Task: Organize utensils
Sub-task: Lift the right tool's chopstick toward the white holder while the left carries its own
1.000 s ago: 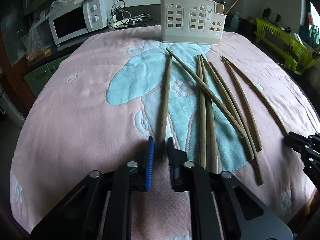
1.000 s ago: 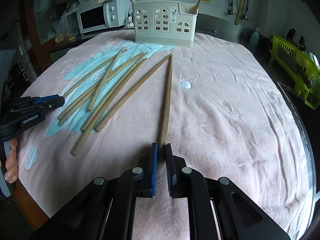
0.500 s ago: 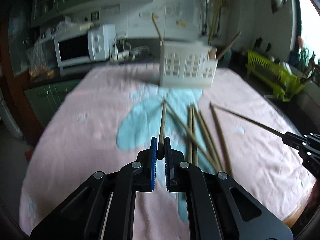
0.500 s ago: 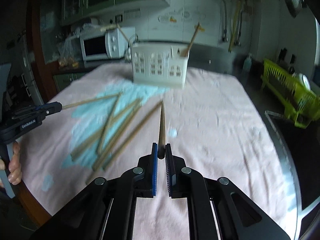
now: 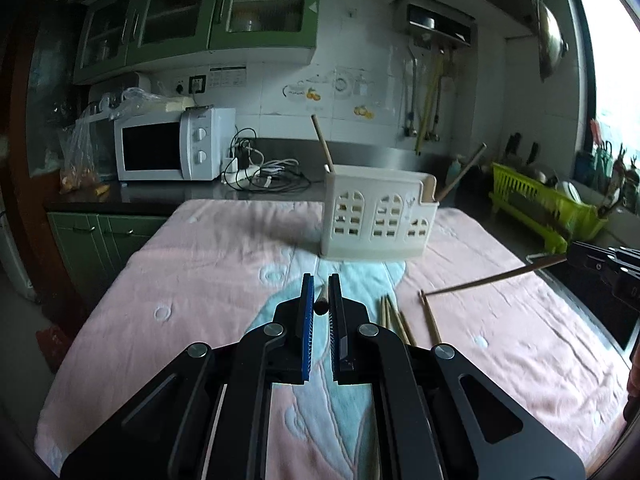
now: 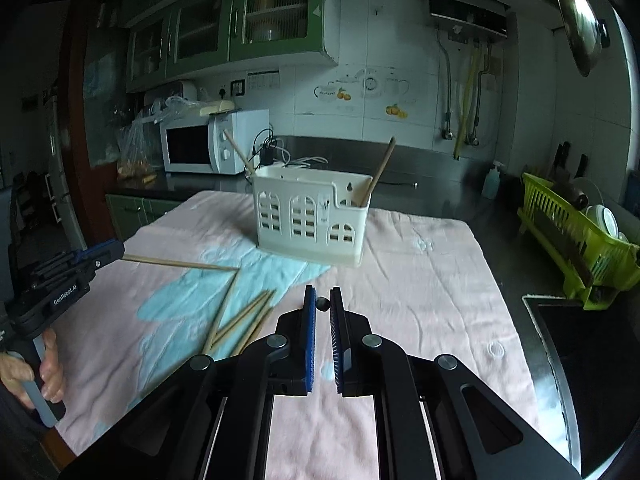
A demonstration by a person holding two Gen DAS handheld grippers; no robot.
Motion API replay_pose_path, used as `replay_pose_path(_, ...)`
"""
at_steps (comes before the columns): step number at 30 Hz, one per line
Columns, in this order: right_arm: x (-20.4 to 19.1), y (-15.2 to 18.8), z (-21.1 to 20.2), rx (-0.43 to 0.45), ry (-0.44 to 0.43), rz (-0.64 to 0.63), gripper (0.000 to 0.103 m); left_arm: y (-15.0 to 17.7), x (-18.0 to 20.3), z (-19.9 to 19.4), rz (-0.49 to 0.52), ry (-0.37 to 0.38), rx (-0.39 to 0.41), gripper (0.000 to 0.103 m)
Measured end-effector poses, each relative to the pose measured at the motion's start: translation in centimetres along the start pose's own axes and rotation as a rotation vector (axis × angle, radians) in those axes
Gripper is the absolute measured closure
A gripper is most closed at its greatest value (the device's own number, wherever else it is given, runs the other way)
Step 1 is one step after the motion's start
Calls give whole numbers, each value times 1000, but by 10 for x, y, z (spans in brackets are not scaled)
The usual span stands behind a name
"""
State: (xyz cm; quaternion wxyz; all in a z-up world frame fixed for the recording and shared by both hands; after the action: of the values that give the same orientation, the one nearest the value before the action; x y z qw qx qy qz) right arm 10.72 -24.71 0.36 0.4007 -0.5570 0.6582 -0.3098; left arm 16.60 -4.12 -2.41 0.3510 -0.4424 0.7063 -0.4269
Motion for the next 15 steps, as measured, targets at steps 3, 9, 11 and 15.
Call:
replay_pose_path(3,-1,-11,4,18,-3,-4,96,-8,-3,6,-8,0,24,97)
replay_pose_path(9,-5,-33,16,54,1,-27,96,-17,-5,28,-36,9,33,97)
replay_pose_path(11,-5,-40,20,62,3,-29,95,-20,-5,33,-43,8,41,97)
replay_pose_path(15,-3,-52,26,64,-1,-29,95,-27,-6,39,-55,20,46,97)
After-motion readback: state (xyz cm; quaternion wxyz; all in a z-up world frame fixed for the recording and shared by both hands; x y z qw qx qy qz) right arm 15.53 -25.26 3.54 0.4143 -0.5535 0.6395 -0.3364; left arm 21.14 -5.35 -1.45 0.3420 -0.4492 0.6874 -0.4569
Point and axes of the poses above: each gripper's, at about its wrist camera, not at the fingertips, and z roughly the way its jaws point, x to its right, y to its underside, the point moved 10 cm from there along z, roughly the way its jaws point, and after that the axes turned 13 degrees about z, right-handed, at the moved point
